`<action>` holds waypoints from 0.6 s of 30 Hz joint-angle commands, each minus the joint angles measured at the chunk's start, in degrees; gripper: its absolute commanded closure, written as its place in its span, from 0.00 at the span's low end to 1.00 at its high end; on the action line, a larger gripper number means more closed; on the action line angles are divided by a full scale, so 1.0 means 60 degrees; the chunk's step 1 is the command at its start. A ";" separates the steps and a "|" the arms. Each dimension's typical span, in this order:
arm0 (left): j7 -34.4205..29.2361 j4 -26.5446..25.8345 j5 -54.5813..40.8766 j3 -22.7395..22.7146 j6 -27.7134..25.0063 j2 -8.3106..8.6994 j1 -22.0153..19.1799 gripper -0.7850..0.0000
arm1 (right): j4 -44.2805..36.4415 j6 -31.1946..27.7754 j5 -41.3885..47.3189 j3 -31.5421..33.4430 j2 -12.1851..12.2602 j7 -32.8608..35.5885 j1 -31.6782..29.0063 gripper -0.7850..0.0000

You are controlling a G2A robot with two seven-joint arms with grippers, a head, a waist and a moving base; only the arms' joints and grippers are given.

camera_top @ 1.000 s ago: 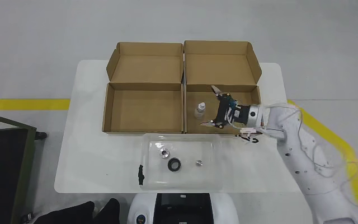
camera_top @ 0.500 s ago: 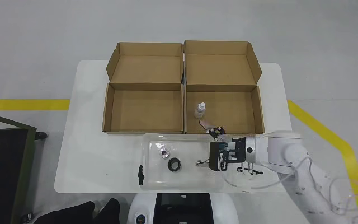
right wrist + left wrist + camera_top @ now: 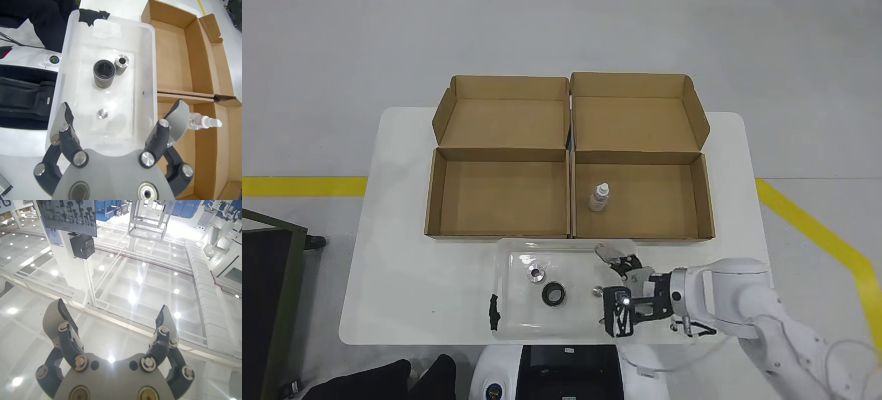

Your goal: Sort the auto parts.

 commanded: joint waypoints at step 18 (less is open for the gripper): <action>0.0000 0.0000 0.0000 0.0000 0.0000 0.0000 0.0000 0.00 | 0.0561 0.0006 -0.0978 -0.1419 -0.0106 0.1427 0.0810 0.47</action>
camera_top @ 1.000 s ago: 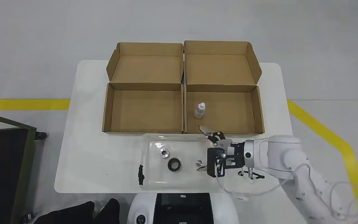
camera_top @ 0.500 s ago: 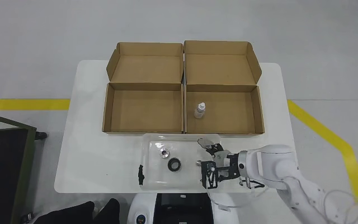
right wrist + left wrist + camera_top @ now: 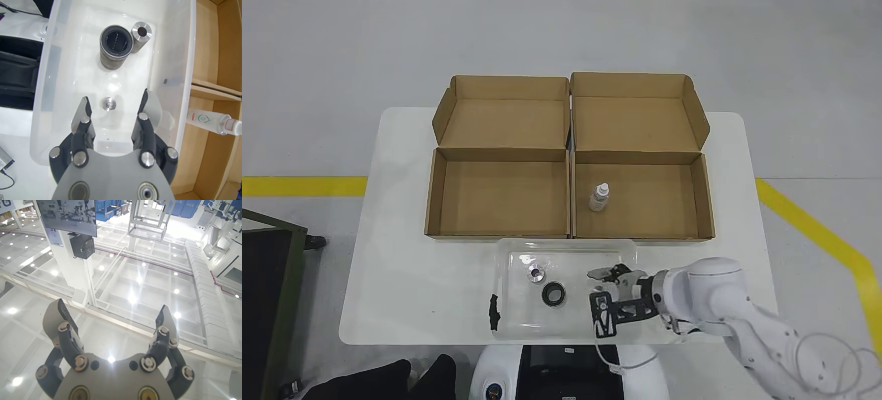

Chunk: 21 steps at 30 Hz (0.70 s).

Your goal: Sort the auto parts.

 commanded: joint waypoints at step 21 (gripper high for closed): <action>0.0000 0.0000 0.0000 0.0000 0.0000 0.0000 0.0000 0.00 | 0.0585 0.0253 0.0326 -0.1165 -0.0222 0.1311 0.0886 0.58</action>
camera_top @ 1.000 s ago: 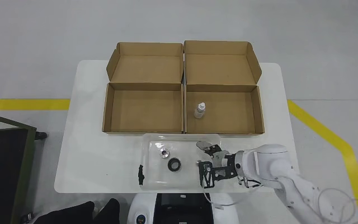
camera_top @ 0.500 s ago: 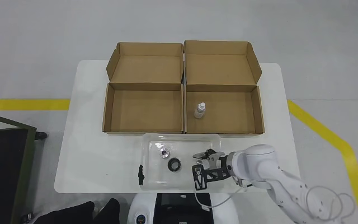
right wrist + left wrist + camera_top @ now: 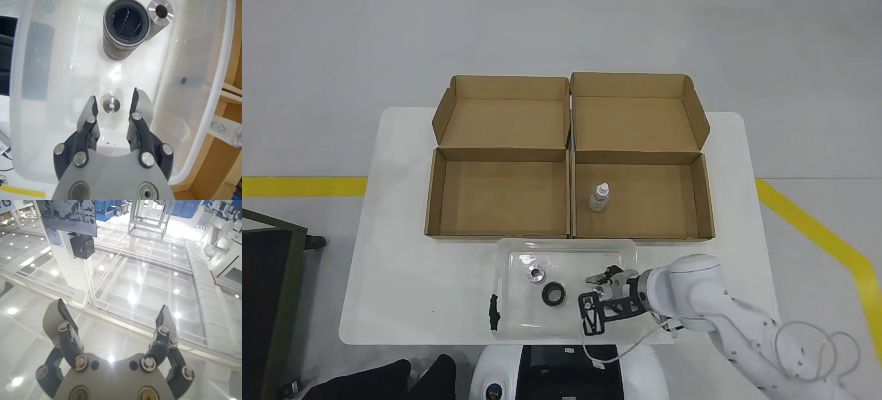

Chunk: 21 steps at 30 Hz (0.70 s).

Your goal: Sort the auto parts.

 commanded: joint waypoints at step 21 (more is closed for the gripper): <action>0.0000 0.0000 0.0000 0.0000 0.0000 0.0000 0.0000 0.00 | 0.0158 0.0101 0.0560 -0.0393 -0.0071 0.0463 0.0337 1.00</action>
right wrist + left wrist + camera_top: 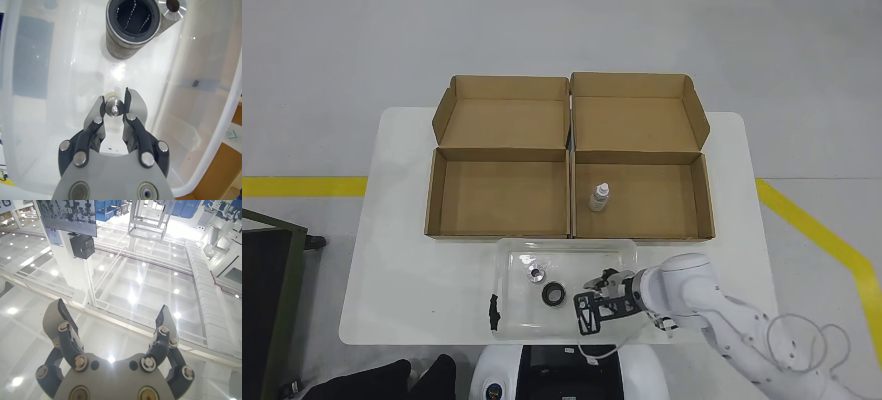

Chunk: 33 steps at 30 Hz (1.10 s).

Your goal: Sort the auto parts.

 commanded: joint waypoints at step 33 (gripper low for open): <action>0.0000 0.0000 0.0000 0.0000 0.0000 0.0000 0.0000 0.00 | -0.1354 0.1208 0.0818 0.1837 0.0022 -0.5497 0.0501 1.00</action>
